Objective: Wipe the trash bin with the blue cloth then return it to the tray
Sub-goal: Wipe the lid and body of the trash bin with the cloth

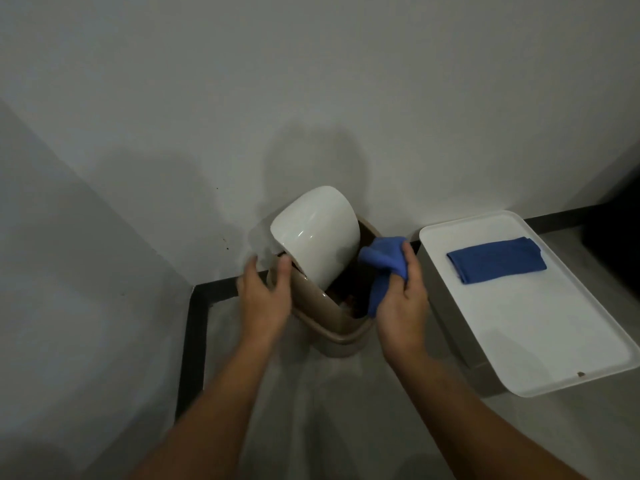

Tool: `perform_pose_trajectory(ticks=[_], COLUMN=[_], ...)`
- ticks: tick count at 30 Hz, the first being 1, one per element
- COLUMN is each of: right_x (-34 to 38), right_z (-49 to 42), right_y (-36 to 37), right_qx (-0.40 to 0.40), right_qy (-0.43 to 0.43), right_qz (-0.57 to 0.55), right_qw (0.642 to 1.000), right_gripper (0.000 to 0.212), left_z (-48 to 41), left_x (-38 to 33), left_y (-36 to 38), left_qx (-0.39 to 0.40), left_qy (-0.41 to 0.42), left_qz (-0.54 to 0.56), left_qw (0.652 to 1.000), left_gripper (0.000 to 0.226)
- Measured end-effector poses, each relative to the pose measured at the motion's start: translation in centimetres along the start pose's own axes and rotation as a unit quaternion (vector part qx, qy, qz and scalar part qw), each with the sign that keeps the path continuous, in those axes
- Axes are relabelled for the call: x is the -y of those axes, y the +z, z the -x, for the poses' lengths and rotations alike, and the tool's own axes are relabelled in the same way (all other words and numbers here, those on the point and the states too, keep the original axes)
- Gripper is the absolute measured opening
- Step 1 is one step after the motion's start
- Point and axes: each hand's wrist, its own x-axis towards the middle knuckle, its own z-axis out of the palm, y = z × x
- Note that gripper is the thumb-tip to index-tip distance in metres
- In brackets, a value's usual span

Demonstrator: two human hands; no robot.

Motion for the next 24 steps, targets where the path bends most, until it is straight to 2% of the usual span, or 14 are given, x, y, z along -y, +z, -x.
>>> perform_pose_trajectory(ticks=[2, 4, 7, 10, 14, 15, 17, 19, 20, 24], right_x=[0.3, 0.5, 0.7, 0.8, 1.2, 1.3, 0.9, -0.2, -0.8, -2.3], right_z=[0.0, -0.1, -0.1, -0.1, 0.5, 0.7, 1.0, 1.2, 1.2, 1.4], right_y=[0.4, 0.6, 0.1, -0.6, -0.7, -0.6, -0.3, -0.1, -0.2, -1.9], right_qx=[0.028, 0.029, 0.039, 0.089, 0.208, 0.242, 0.322, 0.379, 0.385, 0.372], right_qy=[-0.005, -0.005, -0.022, -0.083, -0.113, -0.158, -0.26, -0.28, -0.279, -0.291], right_qz=[0.009, 0.018, 0.03, 0.066, 0.134, 0.178, 0.302, 0.407, 0.435, 0.485], right_qw=[1.0, 0.999, 0.999, 0.99, 0.962, 0.941, 0.859, 0.782, 0.765, 0.736], right_gripper=[0.041, 0.04, 0.039, 0.042, 0.048, 0.051, 0.059, 0.06, 0.059, 0.057], left_z=[-3.0, -5.0, -6.1, -6.2, -6.4, -6.5, -6.7, -6.5, -6.4, -6.3], left_x=[-1.7, -2.7, -2.5, -1.7, -1.8, -1.8, -1.8, -1.8, -1.8, -1.8], left_y=[-1.0, -1.0, -0.3, 0.5, 0.6, 0.4, 0.2, 0.2, 0.2, 0.3], left_qx=[0.041, 0.101, 0.147, 0.154, 0.146, 0.153, 0.167, 0.173, 0.173, 0.171], left_qy=[0.044, 0.052, 0.065, 0.066, 0.072, 0.072, 0.068, 0.07, 0.072, 0.074], left_qz=[0.01, -0.022, -0.073, -0.077, -0.092, -0.092, -0.088, -0.085, -0.083, -0.074], left_qw=[0.998, 0.993, 0.984, 0.983, 0.982, 0.981, 0.98, 0.979, 0.979, 0.98], left_gripper=[0.088, 0.083, 0.062, 0.051, 0.049, 0.049, 0.05, 0.049, 0.048, 0.047])
